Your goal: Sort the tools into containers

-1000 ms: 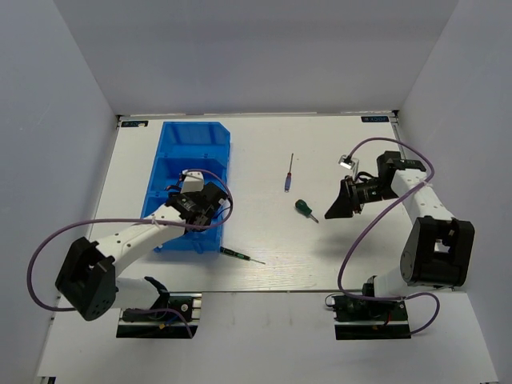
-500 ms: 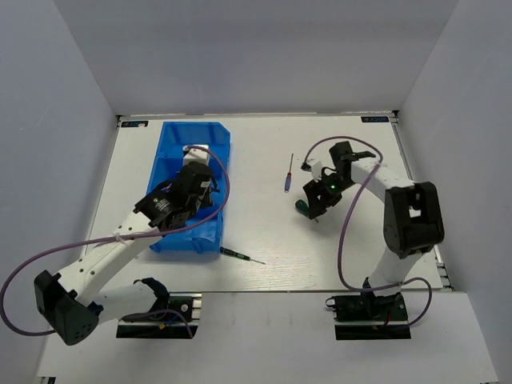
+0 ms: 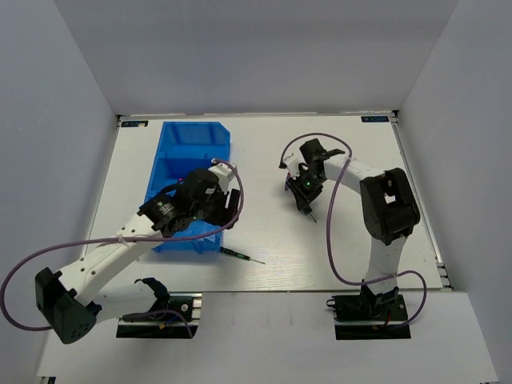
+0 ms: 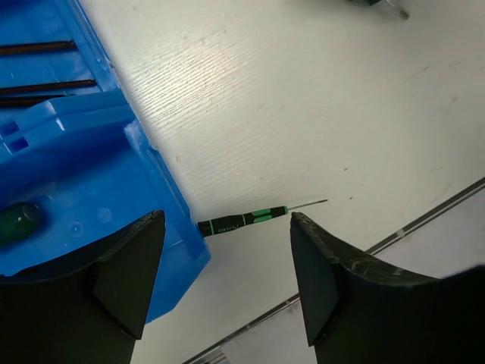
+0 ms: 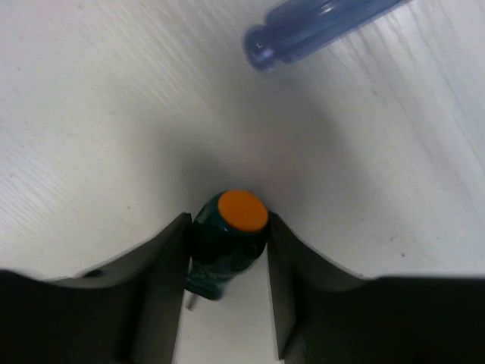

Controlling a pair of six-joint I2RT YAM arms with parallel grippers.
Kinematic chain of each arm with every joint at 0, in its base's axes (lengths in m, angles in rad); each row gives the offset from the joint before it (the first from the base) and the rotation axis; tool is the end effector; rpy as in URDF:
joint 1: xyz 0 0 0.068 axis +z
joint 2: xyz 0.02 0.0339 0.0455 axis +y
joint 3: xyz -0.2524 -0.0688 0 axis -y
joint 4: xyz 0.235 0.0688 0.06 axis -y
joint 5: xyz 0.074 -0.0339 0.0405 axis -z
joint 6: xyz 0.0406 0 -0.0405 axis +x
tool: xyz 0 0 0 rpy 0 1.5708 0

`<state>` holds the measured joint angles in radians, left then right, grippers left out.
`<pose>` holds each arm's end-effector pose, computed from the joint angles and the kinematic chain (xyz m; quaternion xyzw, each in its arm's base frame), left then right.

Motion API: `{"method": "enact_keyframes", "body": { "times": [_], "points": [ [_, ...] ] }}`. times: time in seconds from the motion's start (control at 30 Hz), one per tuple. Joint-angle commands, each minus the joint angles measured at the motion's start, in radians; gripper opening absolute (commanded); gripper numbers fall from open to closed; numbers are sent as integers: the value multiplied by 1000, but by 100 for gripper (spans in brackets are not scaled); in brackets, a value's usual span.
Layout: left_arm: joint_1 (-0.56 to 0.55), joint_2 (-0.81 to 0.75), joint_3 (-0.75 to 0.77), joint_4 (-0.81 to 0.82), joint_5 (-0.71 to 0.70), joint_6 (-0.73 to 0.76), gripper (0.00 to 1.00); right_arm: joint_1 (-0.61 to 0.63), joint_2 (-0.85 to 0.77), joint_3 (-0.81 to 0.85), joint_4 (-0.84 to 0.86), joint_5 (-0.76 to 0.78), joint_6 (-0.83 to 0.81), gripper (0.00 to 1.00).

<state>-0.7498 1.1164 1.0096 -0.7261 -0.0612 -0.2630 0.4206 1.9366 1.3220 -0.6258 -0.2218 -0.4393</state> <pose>0.1673 -0.1524 0.2902 0.2140 0.9075 -0.1499 0.3291 0.3375 0.1608 0.1553 -0.4252 0.8835 0.1076 0.1644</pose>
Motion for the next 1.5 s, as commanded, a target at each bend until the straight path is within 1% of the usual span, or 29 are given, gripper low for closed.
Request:
{"method": "enact_keyframes", "body": {
  "times": [0.0,0.07,0.1,0.13,0.17,0.2,0.23,0.27,0.3,0.33,0.37,0.4,0.43,0.47,0.5,0.6,0.7,0.8,0.9,0.93,1.03,1.07,1.1,1.13,1.17,1.2,1.27,1.37,1.47],
  "points": [
    [0,-62,41,-6,-2,-39,77,26,21,-18,0,30,11,27],
    [0,-78,32,11,7,-65,77,26,-2,-21,-23,-19,-6,11],
    [0,-95,18,20,17,-65,77,29,-11,2,-34,-48,-13,0],
    [0,-95,9,51,29,-79,77,30,-25,19,-104,-208,-41,0],
    [0,-121,-8,68,59,-79,77,33,-25,122,-151,-268,-79,0],
    [0,-134,-20,91,78,-88,76,38,-19,172,-267,-336,-135,0],
    [0,-153,-51,159,115,-97,76,44,23,222,-407,-546,-203,0],
    [0,-196,-66,198,130,-97,72,56,47,352,-537,-610,-260,0],
    [0,-216,-80,236,139,-108,69,79,92,478,-590,-654,-272,0],
    [0,-234,-89,291,139,-108,66,102,114,588,-659,-774,-283,0],
    [0,-246,-89,306,139,-120,63,115,160,630,-682,-806,-297,0],
    [0,-256,-89,306,139,-120,57,163,166,690,-669,-835,-285,0],
    [0,-256,-72,306,139,-120,57,182,170,697,-642,-837,-264,0],
    [0,-256,-62,295,139,-120,56,211,176,695,-544,-849,-209,0],
    [0,-256,-51,284,139,-120,56,245,179,695,-511,-852,-191,0],
    [0,-265,-28,271,139,-111,56,318,225,716,-338,-855,-46,0],
    [0,-288,-10,261,129,-111,56,365,252,712,-49,-835,193,0],
    [0,-326,-9,251,120,-111,58,421,240,655,176,-768,296,0],
    [0,-351,-31,241,110,-111,62,477,281,661,256,-653,294,0],
    [0,-366,-31,231,110,-111,66,492,297,707,256,-633,291,0],
    [0,-375,-31,197,110,-111,71,510,366,781,236,-542,271,0],
    [0,-375,-31,183,110,-111,72,514,384,790,213,-530,242,4],
    [0,-375,-31,156,119,-111,72,520,390,796,201,-492,223,19],
    [0,-375,-31,145,120,-111,72,521,392,795,193,-479,197,29],
    [0,-385,-31,145,130,-111,72,526,392,790,186,-473,186,34],
    [0,-385,-31,130,142,-111,72,527,392,789,176,-461,179,44],
    [0,-394,-40,120,165,-111,72,521,387,786,173,-461,175,47],
    [0,-394,-40,111,204,-111,69,515,369,781,179,-461,185,52],
    [0,-359,-20,102,283,-111,65,504,322,750,225,-479,227,58]
  ]
}}
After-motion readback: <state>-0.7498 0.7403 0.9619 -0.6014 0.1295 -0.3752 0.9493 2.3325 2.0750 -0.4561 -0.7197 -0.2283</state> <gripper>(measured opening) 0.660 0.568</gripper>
